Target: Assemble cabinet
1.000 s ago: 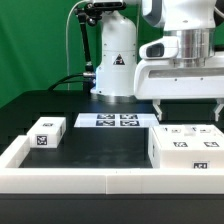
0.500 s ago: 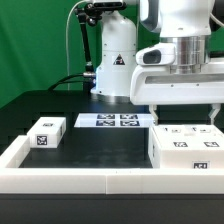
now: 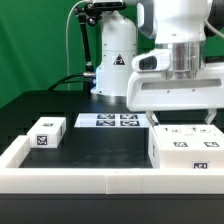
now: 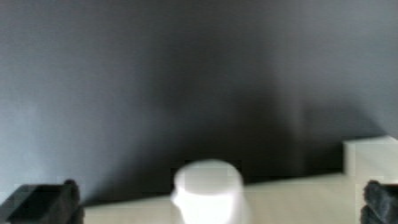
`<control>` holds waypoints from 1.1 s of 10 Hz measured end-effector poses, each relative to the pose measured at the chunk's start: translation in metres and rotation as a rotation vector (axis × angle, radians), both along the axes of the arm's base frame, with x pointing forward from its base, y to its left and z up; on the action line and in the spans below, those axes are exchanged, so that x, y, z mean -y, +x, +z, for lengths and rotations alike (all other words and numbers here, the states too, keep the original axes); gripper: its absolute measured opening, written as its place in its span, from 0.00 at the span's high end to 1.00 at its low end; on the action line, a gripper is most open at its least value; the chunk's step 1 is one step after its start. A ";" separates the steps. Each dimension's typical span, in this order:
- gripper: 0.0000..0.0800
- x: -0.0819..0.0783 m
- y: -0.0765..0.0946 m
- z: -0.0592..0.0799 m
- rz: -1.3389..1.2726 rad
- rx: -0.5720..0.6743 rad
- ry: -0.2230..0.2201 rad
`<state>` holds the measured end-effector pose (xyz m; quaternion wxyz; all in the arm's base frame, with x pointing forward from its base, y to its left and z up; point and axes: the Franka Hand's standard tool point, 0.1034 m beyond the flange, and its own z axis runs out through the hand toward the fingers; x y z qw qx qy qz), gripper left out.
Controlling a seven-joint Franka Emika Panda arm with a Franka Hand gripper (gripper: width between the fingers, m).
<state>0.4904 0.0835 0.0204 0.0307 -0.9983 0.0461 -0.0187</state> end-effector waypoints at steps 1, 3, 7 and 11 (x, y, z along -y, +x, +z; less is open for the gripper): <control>0.00 -0.002 -0.001 -0.002 0.003 -0.002 0.000; 0.00 -0.006 -0.003 -0.009 0.017 0.003 0.002; 0.00 -0.006 -0.003 -0.012 0.031 0.007 0.002; 0.00 -0.005 0.000 -0.013 0.028 0.010 0.002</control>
Offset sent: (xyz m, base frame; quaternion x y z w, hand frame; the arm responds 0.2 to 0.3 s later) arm 0.0074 0.0064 -0.0179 0.0303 0.0247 -0.0145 0.9991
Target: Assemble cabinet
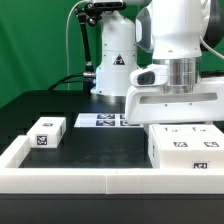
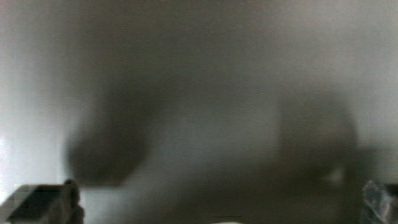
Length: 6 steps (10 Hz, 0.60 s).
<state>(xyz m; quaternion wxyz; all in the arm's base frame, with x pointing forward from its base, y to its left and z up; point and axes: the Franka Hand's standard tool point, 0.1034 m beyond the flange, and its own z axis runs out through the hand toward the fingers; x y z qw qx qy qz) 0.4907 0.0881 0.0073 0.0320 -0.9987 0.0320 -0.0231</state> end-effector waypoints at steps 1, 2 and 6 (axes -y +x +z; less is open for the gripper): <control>0.00 0.000 0.000 0.000 -0.001 0.001 0.000; 0.00 0.001 0.002 0.000 0.001 0.005 -0.001; 0.35 0.001 0.008 0.003 0.012 0.014 -0.001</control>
Offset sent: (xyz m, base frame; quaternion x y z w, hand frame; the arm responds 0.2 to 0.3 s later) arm 0.0053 -0.0033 -0.0011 -0.0062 0.0102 -0.0002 0.9999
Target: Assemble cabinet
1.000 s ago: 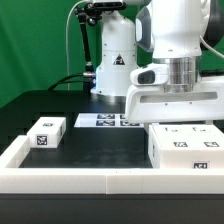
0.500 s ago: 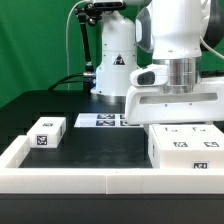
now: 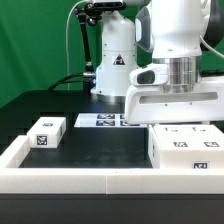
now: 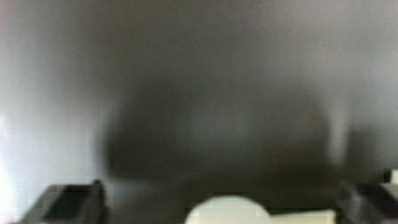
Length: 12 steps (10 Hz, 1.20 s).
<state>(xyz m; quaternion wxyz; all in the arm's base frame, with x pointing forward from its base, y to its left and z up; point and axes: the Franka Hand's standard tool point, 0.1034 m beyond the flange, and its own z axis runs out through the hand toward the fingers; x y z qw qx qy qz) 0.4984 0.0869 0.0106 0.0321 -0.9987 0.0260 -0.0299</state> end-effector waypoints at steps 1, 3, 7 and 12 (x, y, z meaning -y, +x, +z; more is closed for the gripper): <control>0.52 0.000 0.000 0.000 0.001 0.001 0.000; 0.73 -0.001 -0.001 -0.001 0.001 0.005 0.001; 0.73 -0.001 -0.001 -0.001 0.001 0.004 0.001; 0.73 0.001 -0.002 0.025 0.005 -0.041 -0.007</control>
Offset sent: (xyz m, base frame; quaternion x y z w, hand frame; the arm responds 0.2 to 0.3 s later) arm 0.0000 0.0000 0.0000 0.0000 0.0000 0.0000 1.0000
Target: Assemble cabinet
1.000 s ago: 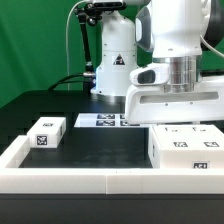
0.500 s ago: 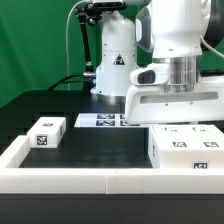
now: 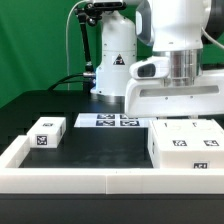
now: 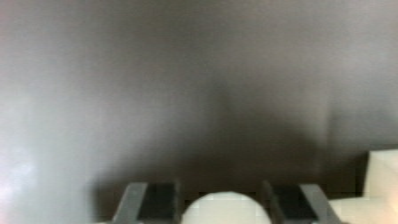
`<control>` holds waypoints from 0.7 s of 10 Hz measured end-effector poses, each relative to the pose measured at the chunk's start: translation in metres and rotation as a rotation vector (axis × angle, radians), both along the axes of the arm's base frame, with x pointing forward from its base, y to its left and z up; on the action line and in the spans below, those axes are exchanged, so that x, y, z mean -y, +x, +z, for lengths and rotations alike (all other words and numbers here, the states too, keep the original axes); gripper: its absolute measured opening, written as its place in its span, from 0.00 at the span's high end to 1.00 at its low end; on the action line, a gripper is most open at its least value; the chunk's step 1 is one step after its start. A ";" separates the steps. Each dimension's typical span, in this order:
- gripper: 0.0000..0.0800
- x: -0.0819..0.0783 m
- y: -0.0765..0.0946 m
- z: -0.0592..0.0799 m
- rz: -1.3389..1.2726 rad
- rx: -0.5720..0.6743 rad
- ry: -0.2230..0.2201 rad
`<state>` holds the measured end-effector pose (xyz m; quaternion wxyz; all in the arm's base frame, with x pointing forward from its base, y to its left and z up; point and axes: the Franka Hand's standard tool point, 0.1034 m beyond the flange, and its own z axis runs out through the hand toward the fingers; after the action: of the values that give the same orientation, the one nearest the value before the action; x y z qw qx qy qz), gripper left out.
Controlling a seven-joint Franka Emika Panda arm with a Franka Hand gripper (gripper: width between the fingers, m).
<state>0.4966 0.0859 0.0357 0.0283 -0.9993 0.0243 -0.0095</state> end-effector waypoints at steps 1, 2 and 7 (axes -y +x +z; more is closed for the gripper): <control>0.73 0.000 0.001 0.008 0.001 -0.014 -0.002; 0.73 0.000 0.002 0.011 0.001 -0.020 -0.003; 0.73 0.003 -0.001 0.017 0.007 -0.044 -0.007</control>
Offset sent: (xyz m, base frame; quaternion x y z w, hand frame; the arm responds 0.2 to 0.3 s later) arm 0.0000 0.0000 0.0000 0.0000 0.0000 0.0000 1.0000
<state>0.4952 0.0831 0.0528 0.0244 -0.9994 0.0214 0.0125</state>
